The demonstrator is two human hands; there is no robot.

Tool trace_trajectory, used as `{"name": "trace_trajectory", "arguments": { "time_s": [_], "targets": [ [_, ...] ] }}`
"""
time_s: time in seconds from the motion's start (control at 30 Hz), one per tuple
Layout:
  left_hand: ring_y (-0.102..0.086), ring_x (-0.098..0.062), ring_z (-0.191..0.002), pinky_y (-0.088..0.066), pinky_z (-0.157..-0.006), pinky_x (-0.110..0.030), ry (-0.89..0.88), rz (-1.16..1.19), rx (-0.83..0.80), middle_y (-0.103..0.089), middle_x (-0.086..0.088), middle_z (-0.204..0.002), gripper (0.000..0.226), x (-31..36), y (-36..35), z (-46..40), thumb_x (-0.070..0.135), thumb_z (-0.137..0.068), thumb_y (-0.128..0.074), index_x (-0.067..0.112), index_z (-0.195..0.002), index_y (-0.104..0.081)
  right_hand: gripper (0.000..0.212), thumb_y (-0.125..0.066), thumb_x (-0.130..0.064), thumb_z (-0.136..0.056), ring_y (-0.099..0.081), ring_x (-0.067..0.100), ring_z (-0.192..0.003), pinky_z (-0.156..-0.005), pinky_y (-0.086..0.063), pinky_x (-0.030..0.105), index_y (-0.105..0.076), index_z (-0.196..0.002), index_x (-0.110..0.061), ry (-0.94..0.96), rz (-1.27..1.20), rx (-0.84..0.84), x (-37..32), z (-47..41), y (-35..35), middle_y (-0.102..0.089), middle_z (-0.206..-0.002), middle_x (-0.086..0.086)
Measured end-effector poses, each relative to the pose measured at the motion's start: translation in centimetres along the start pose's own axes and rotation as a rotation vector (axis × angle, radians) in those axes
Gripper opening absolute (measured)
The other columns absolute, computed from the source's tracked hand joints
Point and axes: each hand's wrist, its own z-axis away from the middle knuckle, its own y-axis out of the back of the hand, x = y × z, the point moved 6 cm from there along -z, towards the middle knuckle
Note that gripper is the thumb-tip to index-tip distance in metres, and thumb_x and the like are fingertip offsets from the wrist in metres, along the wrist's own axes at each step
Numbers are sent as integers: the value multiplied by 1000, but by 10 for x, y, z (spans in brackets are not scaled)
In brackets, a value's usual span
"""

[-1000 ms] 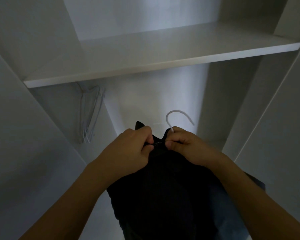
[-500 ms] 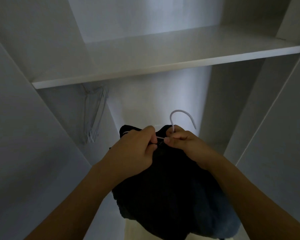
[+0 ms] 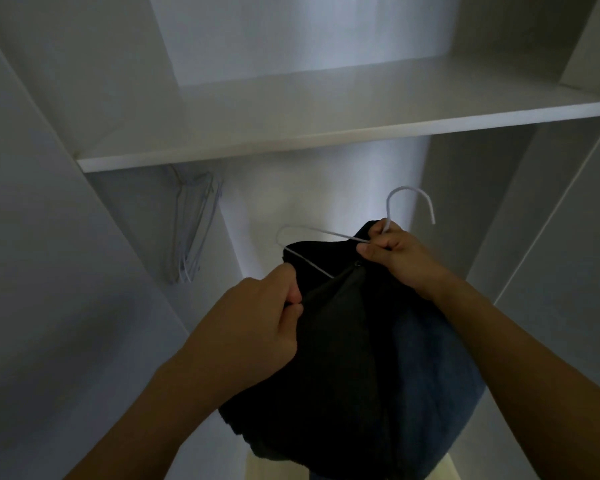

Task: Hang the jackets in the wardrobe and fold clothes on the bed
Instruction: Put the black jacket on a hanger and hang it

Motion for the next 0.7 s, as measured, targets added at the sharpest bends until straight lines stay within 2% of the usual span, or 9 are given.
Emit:
{"name": "trace_trajectory", "arguments": {
  "time_s": [0.1, 0.23, 0.3, 0.33, 0.4, 0.5, 0.53, 0.6, 0.7],
  "targets": [
    [-51, -8, -50, -38, -47, -19, 76, 2, -27, -48, 3, -51, 26, -3, 11, 20, 22, -94, -55, 31, -75, -39, 46, -65, -12, -90, -45, -7, -66, -72, -34, 6, -51, -47, -22, -13, 47, 67, 9, -7, 21, -41, -82, -8],
    [-57, -10, -53, -47, -58, -28, 144, -33, -67, -60, 8, -62, 12, -17, 29, 42, 38, -86, -47, 33, -76, -43, 53, -63, -15, -92, -43, 7, -70, -78, -34, 26, -49, -41, -23, -76, 69, 108, 18, -14, 43, -38, -75, -6],
    [-56, -11, -55, -45, -52, -28, 193, -112, -152, -58, 4, -62, 14, -32, 26, 35, 32, -88, -49, 32, -77, -41, 52, -63, -19, -92, -43, 5, -66, -75, -34, 27, -45, -43, -22, -92, 31, 105, 11, -17, 39, -39, -74, -5],
    [-54, -10, -57, -44, -55, -28, 237, -146, -217, -56, 3, -64, 15, -39, 18, 26, 27, -89, -51, 30, -79, -40, 51, -63, -22, -92, -44, 2, -63, -72, -35, 25, -44, -45, -22, -96, 1, 92, 6, -18, 33, -40, -73, -6],
    [-55, -13, -72, -46, -66, -33, 285, -120, -319, -57, 3, -82, 14, -44, -6, -4, 22, -87, -53, 26, -91, -40, 49, -65, -28, -90, -45, 0, -62, -71, -37, 23, -43, -47, -24, -99, -30, 42, -9, -18, 19, -42, -76, -8],
    [-54, -16, -100, -47, -84, -35, 261, 123, -347, -51, 4, -115, 33, -25, -50, -52, 30, -87, -52, 24, -119, -43, 49, -68, -26, -86, -43, 2, -62, -69, -36, 25, -38, -48, -27, -69, -2, -26, -33, -15, 12, -41, -75, -11],
    [-56, -15, -98, -49, -84, -36, 264, 225, -324, -53, 4, -114, 30, -17, -60, -64, 33, -89, -48, 24, -118, -46, 49, -68, -22, -86, -42, 1, -62, -68, -35, 25, -37, -48, -26, -48, 5, -31, -41, -14, 15, -40, -74, -11],
    [-59, -13, -83, -51, -72, -35, 272, 378, -228, -59, 3, -96, 22, -6, -71, -82, 39, -90, -42, 23, -103, -52, 49, -66, -14, -86, -41, 2, -64, -69, -34, 23, -34, -51, -26, -1, 34, -23, -56, -12, 19, -39, -74, -8],
    [-54, -10, -65, -37, -54, -29, 238, 394, -107, -56, 5, -76, 27, 2, -75, -96, 48, -88, -41, 23, -79, -49, 47, -65, -9, -87, -40, 6, -69, -70, -34, 21, -33, -55, -20, 67, 117, 0, -71, -13, 22, -38, -76, -3]
  ]
}}
